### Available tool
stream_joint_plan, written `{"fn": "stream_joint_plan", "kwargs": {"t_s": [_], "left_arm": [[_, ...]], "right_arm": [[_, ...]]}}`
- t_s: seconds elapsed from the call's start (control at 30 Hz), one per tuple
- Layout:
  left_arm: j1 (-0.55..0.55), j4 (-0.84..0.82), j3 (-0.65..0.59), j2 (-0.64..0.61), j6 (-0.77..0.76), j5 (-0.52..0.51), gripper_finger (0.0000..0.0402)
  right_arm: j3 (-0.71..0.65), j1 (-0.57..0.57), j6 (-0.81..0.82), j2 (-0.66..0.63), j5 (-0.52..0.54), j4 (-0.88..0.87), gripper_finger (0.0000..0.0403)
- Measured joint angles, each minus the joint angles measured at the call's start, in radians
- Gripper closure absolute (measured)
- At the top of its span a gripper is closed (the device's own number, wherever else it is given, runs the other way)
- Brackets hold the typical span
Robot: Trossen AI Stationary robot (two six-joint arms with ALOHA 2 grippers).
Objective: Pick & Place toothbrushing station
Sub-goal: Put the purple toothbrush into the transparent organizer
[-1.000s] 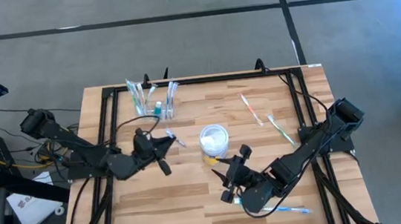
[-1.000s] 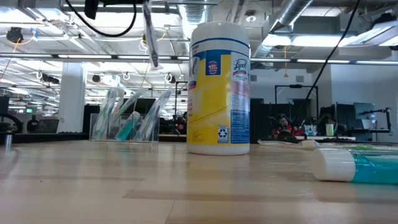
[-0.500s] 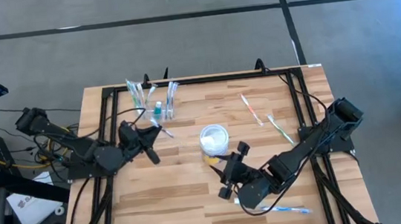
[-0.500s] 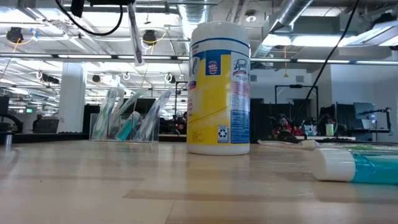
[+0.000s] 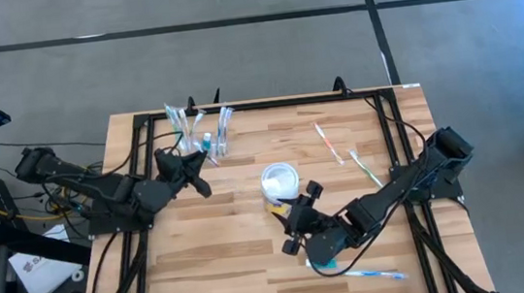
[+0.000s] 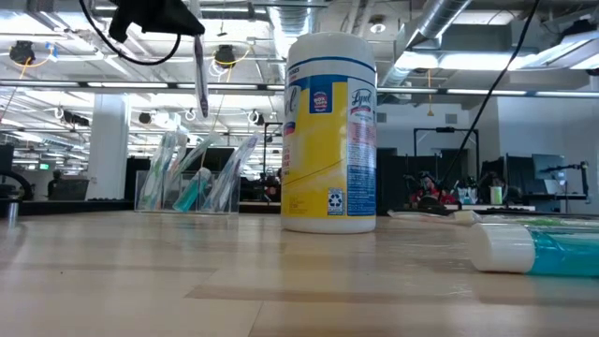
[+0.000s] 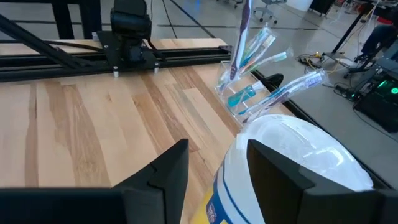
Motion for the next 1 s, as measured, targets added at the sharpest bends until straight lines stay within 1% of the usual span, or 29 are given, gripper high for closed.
{"fn": "stream_joint_plan", "kwargs": {"t_s": [0.23,0.37,0.5,0.57,0.77,1.0], "left_arm": [[0.074,-0.013,0.000,-0.003,0.047,0.004,0.0396],[0.137,-0.080,0.000,-0.003,0.043,0.011,0.0396],[0.217,-0.136,0.000,-0.028,0.025,0.084,0.0396],[0.251,-0.175,0.000,-0.045,0.023,0.106,0.0396],[0.336,-0.202,-0.005,-0.095,0.019,0.148,0.0396],[0.443,-0.216,-0.100,-0.141,-0.025,0.214,0.0396]], "right_arm": [[0.000,-0.033,0.000,0.000,-0.017,-0.031,0.0247],[0.000,-0.047,0.000,0.000,-0.017,-0.031,0.0250],[0.000,-0.064,0.000,0.000,-0.017,-0.036,0.0253],[0.000,-0.074,0.000,0.000,-0.017,-0.039,0.0252],[0.000,-0.099,-0.001,0.000,-0.017,-0.053,0.0248],[0.000,-0.130,-0.026,0.000,-0.017,-0.065,0.0253]]}}
